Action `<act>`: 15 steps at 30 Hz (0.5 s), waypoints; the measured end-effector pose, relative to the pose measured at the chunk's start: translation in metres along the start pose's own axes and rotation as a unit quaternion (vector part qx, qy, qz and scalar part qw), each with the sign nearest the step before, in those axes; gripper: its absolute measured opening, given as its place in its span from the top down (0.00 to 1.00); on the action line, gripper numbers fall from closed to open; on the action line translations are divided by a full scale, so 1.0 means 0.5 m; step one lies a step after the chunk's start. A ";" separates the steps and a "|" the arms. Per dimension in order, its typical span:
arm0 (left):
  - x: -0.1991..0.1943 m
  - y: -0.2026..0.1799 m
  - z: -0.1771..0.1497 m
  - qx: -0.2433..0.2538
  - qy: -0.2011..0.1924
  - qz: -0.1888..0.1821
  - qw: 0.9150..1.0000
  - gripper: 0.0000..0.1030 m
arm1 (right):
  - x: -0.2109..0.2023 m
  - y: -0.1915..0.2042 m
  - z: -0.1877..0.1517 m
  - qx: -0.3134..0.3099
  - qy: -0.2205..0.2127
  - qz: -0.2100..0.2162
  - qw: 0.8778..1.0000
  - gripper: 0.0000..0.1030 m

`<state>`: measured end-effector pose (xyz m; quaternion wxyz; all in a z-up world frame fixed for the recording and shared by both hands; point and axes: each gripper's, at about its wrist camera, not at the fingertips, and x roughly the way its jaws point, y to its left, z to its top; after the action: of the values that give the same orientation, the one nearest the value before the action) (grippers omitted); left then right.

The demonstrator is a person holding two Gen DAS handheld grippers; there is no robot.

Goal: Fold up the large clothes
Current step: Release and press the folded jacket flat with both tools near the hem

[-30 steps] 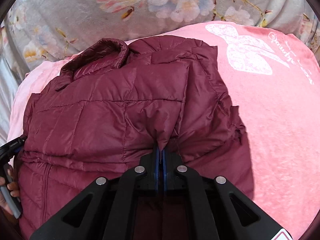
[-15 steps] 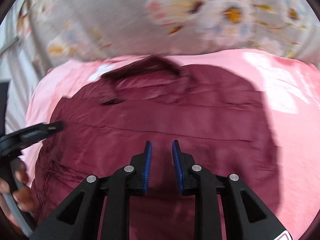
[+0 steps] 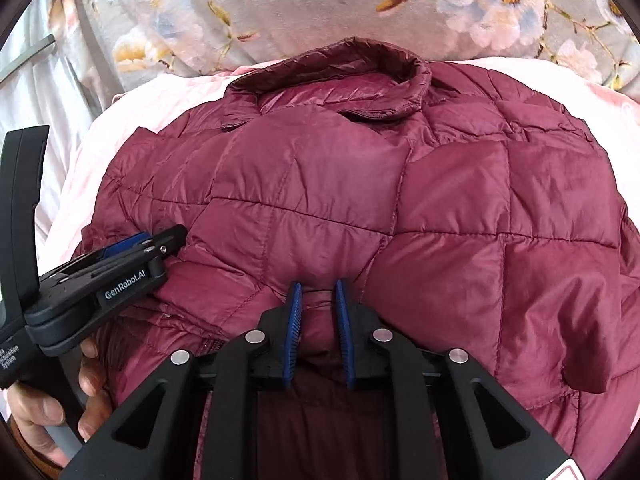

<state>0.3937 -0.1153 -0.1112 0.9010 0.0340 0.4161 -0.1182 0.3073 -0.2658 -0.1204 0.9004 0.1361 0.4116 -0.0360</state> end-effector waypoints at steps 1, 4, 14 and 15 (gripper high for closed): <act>0.000 -0.002 -0.001 0.003 -0.001 0.003 1.000 0.56 | 0.000 -0.001 0.000 0.001 0.000 0.002 1.000 0.86; 0.001 -0.004 -0.001 0.006 -0.002 0.007 1.000 0.56 | -0.002 -0.013 0.000 0.012 -0.001 0.015 1.000 0.86; -0.014 0.008 0.002 0.006 0.004 -0.021 1.000 0.52 | -0.022 -0.043 0.010 0.042 0.006 0.056 0.997 0.82; -0.022 0.017 0.007 0.000 0.010 -0.043 0.999 0.47 | -0.037 -0.053 0.018 0.047 0.005 0.059 0.997 0.80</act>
<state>0.3916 -0.1059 -0.1009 0.8909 0.0170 0.4260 -0.1567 0.2970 -0.2945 -0.1065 0.8914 0.2028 0.4053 -0.0013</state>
